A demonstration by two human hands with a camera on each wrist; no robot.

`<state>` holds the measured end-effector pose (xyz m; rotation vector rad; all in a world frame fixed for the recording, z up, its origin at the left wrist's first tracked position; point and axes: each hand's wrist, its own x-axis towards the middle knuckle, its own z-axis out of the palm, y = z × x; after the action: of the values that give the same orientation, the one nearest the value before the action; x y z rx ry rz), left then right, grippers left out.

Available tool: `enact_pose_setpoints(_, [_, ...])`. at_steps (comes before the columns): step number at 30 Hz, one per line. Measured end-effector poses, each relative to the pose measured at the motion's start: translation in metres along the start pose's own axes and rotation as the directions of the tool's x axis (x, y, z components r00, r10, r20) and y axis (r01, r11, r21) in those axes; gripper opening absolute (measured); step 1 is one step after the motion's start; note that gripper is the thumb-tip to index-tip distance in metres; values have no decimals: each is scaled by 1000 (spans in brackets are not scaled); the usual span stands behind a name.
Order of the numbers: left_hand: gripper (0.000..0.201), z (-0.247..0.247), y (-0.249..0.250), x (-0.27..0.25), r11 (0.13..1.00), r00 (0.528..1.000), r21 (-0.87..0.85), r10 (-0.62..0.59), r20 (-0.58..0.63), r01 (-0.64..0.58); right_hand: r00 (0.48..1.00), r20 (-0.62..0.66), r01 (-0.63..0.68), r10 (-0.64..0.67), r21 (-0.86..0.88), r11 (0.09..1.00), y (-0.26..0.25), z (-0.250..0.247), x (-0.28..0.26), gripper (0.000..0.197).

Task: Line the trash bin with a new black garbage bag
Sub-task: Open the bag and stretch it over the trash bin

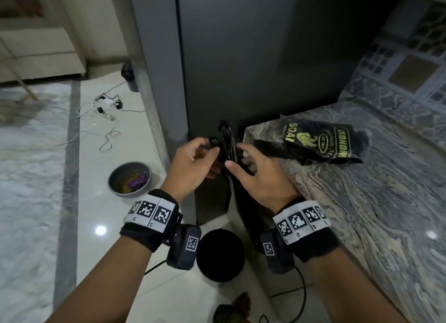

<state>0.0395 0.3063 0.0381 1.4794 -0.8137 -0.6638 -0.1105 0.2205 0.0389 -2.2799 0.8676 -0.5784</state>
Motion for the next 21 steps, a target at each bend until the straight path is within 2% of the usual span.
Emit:
enact_pose_setpoints(3, [19, -17, 1, -18, 1000, 1000, 25, 12, -12, -12, 998, -35, 44, -44, 17, 999, -16, 16, -1, 31])
enact_pose_setpoints(5, [9, -29, 1, -27, 999, 999, 40, 26, -22, -26, 997, -50, 65, -63, 35, 997, -23, 27, 1, 21])
enact_pose_setpoints(8, [5, -46, -1, -37, 998, 997, 53, 24, -70, -20, 990, -117, 81, -73, 58, 995, -28, 37, 4, 19])
enact_pose_setpoints(10, [6, -59, -6, -41, 996, 994, 89, 15, -112, -5, 993, -112, 44, -38, 50, 998, -24, 41, 6, 17])
enact_pose_setpoints(13, [10, -71, -17, -43, 990, 987, 144, 10, -158, 13, 998, -12, -56, 57, 84, 995, -11, 42, 8, 23])
enact_pose_setpoints(15, [9, -74, -27, -44, 984, 984, 178, 5, -179, 28, 994, 34, -103, 100, 96, 990, 1, 43, 9, 16])
enact_pose_setpoints(19, [4, -72, -46, -44, 973, 975, 206, -63, -211, 107, 978, 74, -203, 194, 148, 968, 26, 51, 10, 20])
enact_pose_setpoints(21, [11, -68, -57, -44, 963, 964, 213, -111, -243, 164, 966, 105, -250, 238, 123, 961, 42, 54, 12, 19])
